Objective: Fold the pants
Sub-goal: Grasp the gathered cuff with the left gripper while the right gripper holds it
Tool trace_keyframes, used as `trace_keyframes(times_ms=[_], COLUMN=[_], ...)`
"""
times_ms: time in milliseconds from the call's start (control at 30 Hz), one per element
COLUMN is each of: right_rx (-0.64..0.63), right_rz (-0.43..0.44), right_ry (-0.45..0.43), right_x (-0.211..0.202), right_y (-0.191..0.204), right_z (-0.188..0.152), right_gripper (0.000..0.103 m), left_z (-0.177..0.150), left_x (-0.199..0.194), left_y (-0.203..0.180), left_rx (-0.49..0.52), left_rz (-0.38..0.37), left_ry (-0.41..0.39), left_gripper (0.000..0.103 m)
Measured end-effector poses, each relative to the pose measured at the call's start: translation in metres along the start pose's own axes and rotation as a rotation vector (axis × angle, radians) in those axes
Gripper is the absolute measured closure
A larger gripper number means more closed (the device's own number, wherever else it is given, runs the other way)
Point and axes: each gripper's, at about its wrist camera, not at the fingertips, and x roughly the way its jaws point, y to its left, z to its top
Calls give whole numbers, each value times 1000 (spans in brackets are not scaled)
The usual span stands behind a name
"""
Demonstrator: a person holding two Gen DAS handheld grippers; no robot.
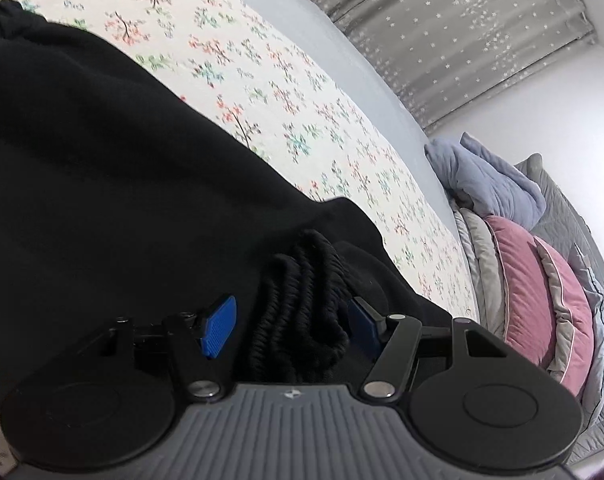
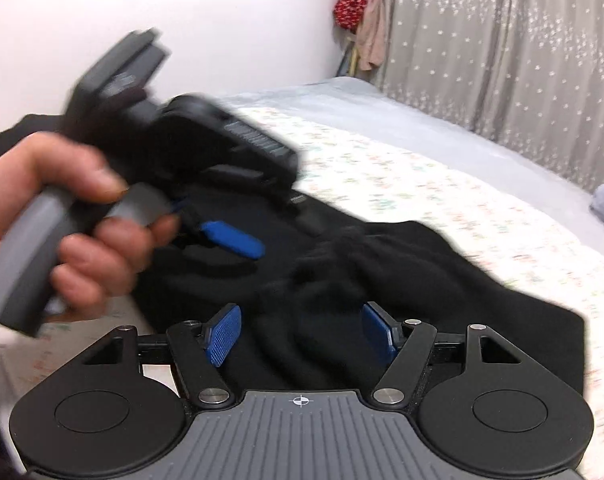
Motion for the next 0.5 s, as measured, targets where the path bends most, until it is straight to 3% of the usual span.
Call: trace_keyframes(times_ms=[67, 133, 233, 300, 500], right_rx=[69, 127, 104, 69, -91], right_rz=[32, 89, 118, 114, 39], right_ry=[5, 18, 15, 40, 2], right_x=[6, 22, 38, 47, 28], right_y=[-15, -23, -13, -2, 24], right_z=[-1, 3, 2, -3, -13], right_gripper=[40, 53, 69, 98, 100], left_z=[0, -1, 0, 1, 1], left_x=[-2, -3, -5, -7, -4], left_y=[6, 7, 13, 18, 15], left_rx=[-9, -12, -41, -59, -41], left_rz=[-2, 8, 9, 10, -8], left_ry=[8, 12, 19, 23, 43], left_gripper=[37, 37, 37, 37, 37])
